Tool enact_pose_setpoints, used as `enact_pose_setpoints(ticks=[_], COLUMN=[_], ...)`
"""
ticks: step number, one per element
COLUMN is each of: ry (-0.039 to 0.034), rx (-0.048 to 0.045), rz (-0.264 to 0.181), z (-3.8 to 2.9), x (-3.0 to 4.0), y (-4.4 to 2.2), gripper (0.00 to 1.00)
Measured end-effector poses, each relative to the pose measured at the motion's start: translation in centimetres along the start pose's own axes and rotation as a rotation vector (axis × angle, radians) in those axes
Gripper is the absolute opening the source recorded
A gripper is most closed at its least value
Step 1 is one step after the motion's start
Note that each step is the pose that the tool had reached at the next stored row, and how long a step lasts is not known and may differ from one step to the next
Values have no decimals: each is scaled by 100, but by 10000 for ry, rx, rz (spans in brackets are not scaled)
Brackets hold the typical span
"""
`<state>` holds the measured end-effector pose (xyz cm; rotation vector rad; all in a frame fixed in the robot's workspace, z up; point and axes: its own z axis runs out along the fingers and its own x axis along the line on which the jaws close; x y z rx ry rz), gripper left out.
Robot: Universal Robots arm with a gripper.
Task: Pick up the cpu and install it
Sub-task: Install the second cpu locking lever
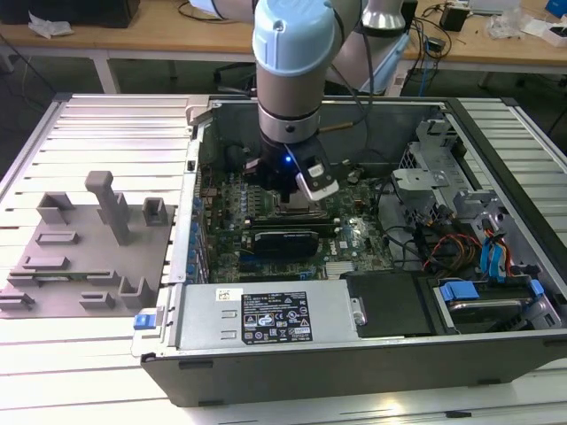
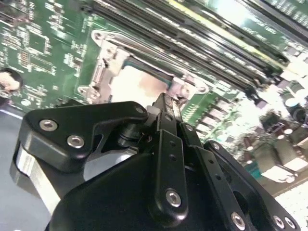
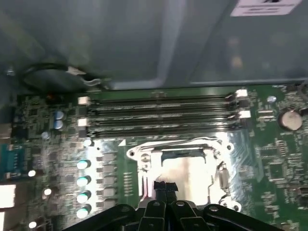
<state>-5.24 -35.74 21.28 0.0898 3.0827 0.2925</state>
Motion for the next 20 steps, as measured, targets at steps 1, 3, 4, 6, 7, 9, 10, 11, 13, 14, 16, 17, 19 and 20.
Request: enact_pose_setpoints(ticks=[1,3,4,6,7,9,10,11,13,14,16,17,19,20], ry=[3,9,13,22,22,20,20,17,15,15,15,15,15,15], rx=[2,4,6,8,9,29,47,100,134,135,136,137,137,137], rz=[3,6,6,8,9,10,7,5,3,2,2,3,3,3], z=[3,9,11,5,-11,-60,-87,-138,-140,-140,-140,-140,-140,-140], x=[-34,-96,-122,-147,-150,-155,-158,-161,-161,-161,-161,-160,-160,-160], y=[9,25,32,43,49,62,70,84,87,87,87,87,87,87], gripper=[11,11,11,11,11,11,11,11,11,11,11,11,11,11])
